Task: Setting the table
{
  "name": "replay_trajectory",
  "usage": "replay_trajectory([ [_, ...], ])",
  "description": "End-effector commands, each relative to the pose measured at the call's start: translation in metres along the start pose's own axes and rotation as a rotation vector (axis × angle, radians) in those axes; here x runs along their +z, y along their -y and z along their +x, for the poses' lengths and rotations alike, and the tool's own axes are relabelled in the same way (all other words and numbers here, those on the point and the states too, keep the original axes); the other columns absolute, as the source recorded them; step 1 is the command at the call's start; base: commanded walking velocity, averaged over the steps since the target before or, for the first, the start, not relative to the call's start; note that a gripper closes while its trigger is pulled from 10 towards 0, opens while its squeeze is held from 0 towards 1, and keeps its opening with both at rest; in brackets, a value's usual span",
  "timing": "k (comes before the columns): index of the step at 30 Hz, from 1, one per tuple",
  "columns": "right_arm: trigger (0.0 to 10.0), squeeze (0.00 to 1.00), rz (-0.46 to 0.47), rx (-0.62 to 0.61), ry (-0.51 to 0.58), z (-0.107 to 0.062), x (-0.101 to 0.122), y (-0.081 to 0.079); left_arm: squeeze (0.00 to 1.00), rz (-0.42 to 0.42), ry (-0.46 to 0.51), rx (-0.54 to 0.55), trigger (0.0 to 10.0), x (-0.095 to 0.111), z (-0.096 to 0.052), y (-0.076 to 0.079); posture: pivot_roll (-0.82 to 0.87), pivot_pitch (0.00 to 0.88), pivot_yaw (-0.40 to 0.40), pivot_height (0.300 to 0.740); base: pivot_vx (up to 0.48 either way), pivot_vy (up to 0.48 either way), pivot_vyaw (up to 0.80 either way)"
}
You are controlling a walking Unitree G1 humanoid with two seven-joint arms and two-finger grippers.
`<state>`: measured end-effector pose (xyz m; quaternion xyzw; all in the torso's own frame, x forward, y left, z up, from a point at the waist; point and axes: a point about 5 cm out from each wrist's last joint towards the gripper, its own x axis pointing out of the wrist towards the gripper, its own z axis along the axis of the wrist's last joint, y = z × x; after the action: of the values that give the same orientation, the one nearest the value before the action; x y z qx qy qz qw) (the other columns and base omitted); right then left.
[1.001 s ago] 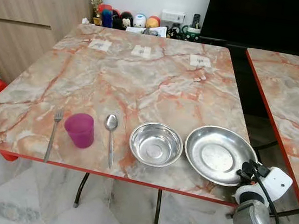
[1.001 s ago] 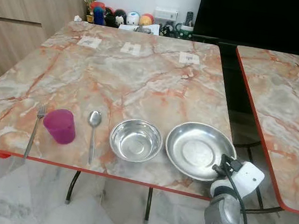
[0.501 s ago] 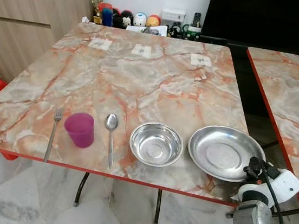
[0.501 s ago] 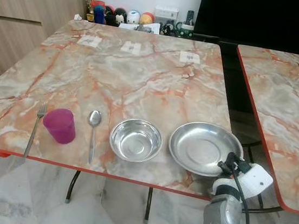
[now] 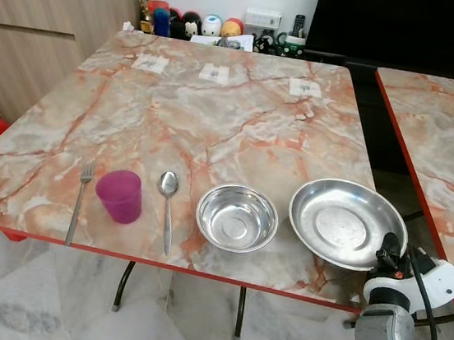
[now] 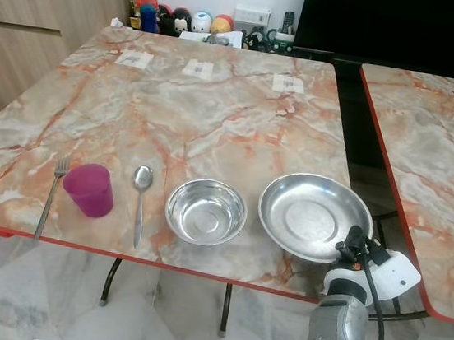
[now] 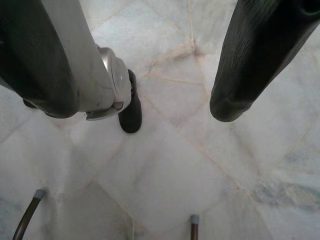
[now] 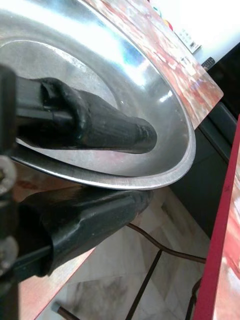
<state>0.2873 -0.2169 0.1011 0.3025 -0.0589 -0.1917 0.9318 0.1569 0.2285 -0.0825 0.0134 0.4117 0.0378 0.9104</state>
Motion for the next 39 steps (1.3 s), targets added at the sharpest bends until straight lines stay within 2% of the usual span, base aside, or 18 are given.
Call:
replay_trajectory([
  [1, 10.0, 0.0, 0.007, 0.018, 0.047, 0.0, 0.009, -0.004, 0.0, -0.014, -0.046, 0.017, 10.0, -0.014, -0.004, -0.002, 0.0, 0.124, -0.006, 0.74, 0.0, 0.0, 0.0],
  [8, 10.0, 0.0, 0.006, 0.025, 0.045, 0.001, 0.009, -0.004, 0.0, -0.053, 0.005, 0.084, 10.0, -0.012, -0.007, -0.013, 0.0, 0.123, -0.005, 0.74, 0.0, 0.0, 0.0],
  [12, 10.0, 0.0, 0.005, 0.038, 0.043, 0.002, 0.009, -0.006, 0.0, -0.066, 0.073, 0.157, 10.0, 0.0, -0.007, -0.026, 0.0, 0.123, -0.006, 0.74, 0.0, 0.0, 0.0],
  [14, 10.0, 0.0, 0.003, 0.041, 0.043, 0.002, 0.009, -0.006, 0.0, -0.075, 0.083, 0.163, 10.0, 0.003, -0.007, -0.028, 0.0, 0.122, -0.008, 0.74, 0.0, 0.0, 0.0],
  [24, 10.0, 0.0, -0.003, 0.045, 0.048, 0.004, 0.012, -0.005, 0.0, -0.064, 0.12, 0.103, 10.0, 0.013, -0.001, -0.011, 0.0, 0.12, -0.014, 0.74, 0.0, -0.055, 0.0],
  [39, 10.0, 0.0, 0.022, 0.06, 0.071, 0.004, 0.016, -0.009, 0.0, -0.05, 0.149, 0.082, 10.0, 0.016, 0.0, -0.004, -0.01, 0.115, -0.012, 0.74, 0.0, -0.447, 0.0],
])
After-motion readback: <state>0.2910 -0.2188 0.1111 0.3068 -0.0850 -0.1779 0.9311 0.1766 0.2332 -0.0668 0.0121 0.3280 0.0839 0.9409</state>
